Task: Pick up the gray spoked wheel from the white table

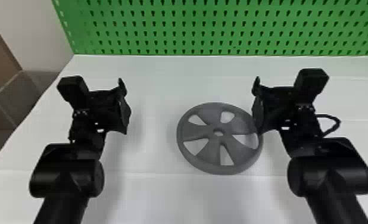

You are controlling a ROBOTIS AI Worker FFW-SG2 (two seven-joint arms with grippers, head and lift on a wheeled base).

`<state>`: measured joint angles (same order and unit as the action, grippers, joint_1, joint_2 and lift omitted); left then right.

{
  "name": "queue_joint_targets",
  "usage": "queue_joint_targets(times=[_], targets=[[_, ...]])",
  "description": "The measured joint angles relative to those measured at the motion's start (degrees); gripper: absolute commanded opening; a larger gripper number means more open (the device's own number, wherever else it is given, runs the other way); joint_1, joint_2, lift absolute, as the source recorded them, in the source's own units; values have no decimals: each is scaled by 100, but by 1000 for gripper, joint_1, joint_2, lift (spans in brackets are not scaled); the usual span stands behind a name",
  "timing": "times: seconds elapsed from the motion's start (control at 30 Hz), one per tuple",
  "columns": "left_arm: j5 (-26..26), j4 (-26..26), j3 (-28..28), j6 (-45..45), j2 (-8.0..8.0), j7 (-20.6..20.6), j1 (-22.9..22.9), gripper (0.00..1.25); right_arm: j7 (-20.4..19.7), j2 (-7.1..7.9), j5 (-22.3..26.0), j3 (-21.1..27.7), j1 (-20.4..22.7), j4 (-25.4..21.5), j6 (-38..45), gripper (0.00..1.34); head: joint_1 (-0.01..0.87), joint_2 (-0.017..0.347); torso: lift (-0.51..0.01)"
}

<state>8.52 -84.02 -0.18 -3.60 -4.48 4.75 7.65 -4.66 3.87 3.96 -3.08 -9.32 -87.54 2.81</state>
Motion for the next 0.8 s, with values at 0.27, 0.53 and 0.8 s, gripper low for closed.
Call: queue_joint_targets(times=[0.27, 0.53, 0.8], targets=[[0, 0, 0, 0, 0, 0, 0, 1250, 0, 0, 0, 0, 0, 0, 0, 1339, 778, 72, -97], [0, 0, 0, 0, 0, 0, 0, 1250, 0, 0, 0, 0, 0, 0, 0, 1339, 778, 71, -97], [0, 0, 0, 0, 0, 0, 0, 1250, 0, 0, 0, 0, 0, 0, 0, 1339, 778, 72, -97]])
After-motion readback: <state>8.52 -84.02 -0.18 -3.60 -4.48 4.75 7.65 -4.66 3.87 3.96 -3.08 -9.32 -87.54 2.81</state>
